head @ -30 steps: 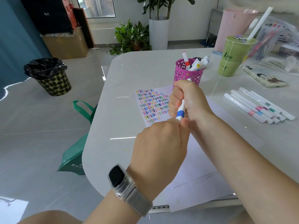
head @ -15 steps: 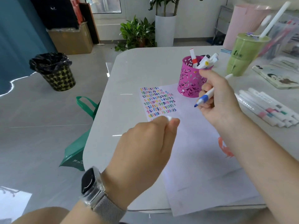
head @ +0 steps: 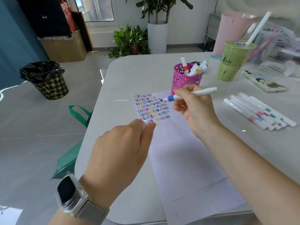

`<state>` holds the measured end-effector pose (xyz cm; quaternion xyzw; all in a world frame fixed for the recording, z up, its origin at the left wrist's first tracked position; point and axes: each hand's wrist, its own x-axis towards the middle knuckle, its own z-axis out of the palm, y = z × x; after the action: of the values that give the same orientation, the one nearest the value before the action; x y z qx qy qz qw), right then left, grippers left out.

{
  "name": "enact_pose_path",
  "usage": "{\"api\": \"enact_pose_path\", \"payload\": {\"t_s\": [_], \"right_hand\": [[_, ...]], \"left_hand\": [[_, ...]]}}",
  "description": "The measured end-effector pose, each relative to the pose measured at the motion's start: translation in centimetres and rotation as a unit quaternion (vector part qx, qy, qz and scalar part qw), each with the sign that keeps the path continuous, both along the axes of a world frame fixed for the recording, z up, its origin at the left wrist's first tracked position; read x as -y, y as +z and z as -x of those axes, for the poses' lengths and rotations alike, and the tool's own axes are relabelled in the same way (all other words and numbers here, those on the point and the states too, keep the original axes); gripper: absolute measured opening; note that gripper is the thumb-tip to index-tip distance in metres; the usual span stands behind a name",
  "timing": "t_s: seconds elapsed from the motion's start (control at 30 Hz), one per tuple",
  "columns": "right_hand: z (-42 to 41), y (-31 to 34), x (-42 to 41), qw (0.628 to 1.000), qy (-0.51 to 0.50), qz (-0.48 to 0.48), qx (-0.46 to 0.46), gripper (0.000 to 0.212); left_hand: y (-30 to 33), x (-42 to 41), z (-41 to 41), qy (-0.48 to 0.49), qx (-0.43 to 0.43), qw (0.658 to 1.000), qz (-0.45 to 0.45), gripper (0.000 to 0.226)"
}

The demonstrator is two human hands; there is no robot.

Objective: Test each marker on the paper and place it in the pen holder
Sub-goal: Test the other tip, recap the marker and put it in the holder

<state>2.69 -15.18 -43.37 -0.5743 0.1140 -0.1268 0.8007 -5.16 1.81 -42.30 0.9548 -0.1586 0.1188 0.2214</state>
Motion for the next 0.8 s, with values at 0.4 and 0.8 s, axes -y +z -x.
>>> {"api": "enact_pose_path", "payload": {"t_s": [0.4, 0.8], "right_hand": [[-0.1, -1.1, 0.0, 0.983, 0.026, 0.180, 0.001, 0.006], [-0.9, -2.6, -0.1, 0.960, -0.029, 0.280, -0.002, 0.027]], "left_hand": [[-0.1, 0.1, -0.2, 0.030, -0.049, 0.996, -0.063, 0.042], [-0.7, -0.1, -0.5, 0.028, -0.065, 0.994, -0.086, 0.043]]}}
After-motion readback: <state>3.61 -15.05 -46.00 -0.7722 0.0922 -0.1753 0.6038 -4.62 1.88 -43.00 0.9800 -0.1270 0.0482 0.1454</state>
